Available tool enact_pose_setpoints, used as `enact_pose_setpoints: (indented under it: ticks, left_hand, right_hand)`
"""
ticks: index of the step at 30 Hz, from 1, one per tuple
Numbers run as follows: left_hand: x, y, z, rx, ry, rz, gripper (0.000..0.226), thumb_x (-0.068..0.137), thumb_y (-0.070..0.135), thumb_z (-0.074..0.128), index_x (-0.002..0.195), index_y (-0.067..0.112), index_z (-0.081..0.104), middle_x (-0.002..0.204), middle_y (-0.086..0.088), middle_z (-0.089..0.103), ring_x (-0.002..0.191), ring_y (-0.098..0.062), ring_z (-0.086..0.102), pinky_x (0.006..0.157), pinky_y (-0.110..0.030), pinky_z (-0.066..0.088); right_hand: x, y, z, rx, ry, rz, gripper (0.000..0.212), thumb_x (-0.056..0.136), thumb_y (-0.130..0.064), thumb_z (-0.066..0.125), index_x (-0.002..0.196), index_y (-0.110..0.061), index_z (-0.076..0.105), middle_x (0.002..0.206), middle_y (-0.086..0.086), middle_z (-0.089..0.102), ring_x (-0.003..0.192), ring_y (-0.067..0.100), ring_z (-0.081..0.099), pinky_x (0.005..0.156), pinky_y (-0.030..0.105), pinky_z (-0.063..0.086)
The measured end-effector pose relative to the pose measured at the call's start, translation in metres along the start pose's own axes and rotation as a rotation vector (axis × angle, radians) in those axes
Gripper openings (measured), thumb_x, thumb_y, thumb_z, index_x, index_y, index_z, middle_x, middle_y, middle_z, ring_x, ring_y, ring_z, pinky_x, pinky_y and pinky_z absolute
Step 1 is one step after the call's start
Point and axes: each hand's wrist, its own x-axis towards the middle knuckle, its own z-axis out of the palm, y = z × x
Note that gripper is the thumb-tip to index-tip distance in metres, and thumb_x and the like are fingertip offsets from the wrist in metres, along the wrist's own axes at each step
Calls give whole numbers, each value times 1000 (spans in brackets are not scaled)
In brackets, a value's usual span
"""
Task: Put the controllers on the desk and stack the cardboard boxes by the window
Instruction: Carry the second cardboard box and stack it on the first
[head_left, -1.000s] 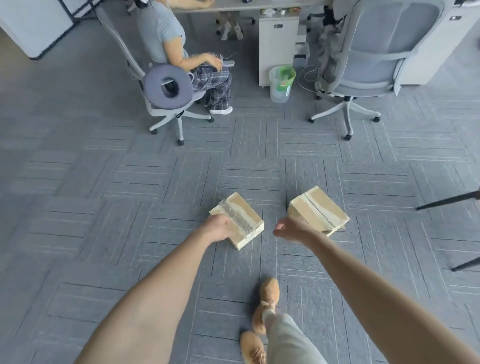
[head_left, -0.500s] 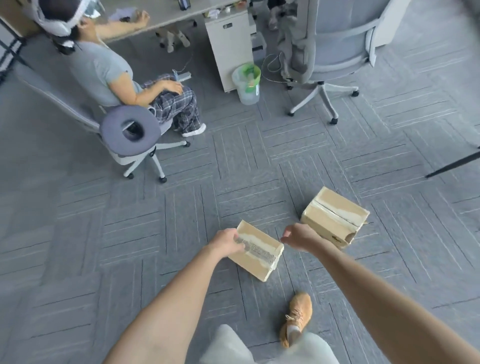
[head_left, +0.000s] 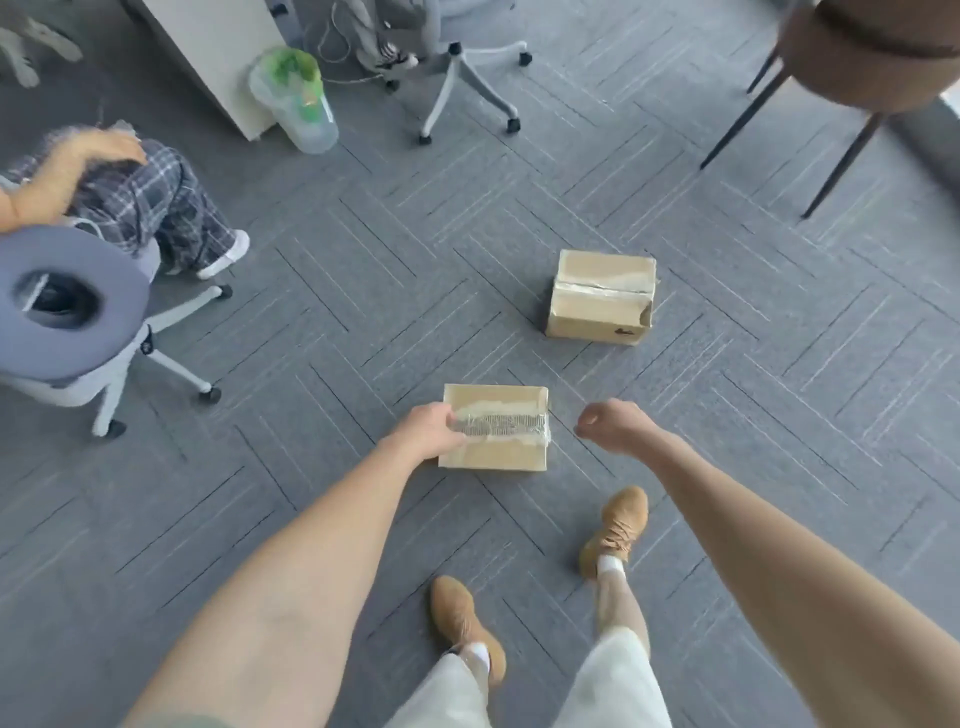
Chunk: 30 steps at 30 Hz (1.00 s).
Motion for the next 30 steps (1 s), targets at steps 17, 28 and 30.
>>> enact_pose_setpoints:
  ticks: [17, 28, 30]
  left_hand:
    - [182, -165, 248, -122, 20, -151, 59, 85, 43, 71, 135, 20, 50, 132, -6, 58, 115, -23, 58, 95, -37, 50]
    - [401, -240, 394, -503, 345, -116, 96, 77, 36, 84, 151, 19, 25, 159, -6, 36, 133, -27, 50, 108, -45, 43]
    - [424, -246, 404, -628, 420, -98, 94, 72, 39, 87, 146, 22, 32, 156, -1, 40, 129, -23, 54, 107, -44, 44]
  right_hand:
    - [179, 129, 273, 229, -60, 164, 49, 93, -32, 67, 137, -13, 58, 131, 10, 67, 120, 27, 62, 104, 37, 48]
    - [395, 212, 423, 265, 233, 113, 86, 88, -40, 74, 157, -14, 29, 155, 10, 41, 141, 24, 43, 115, 42, 37]
    - [419, 216, 433, 327, 291, 73, 95, 82, -42, 79, 157, -18, 27, 156, 7, 38, 141, 23, 42, 114, 45, 38]
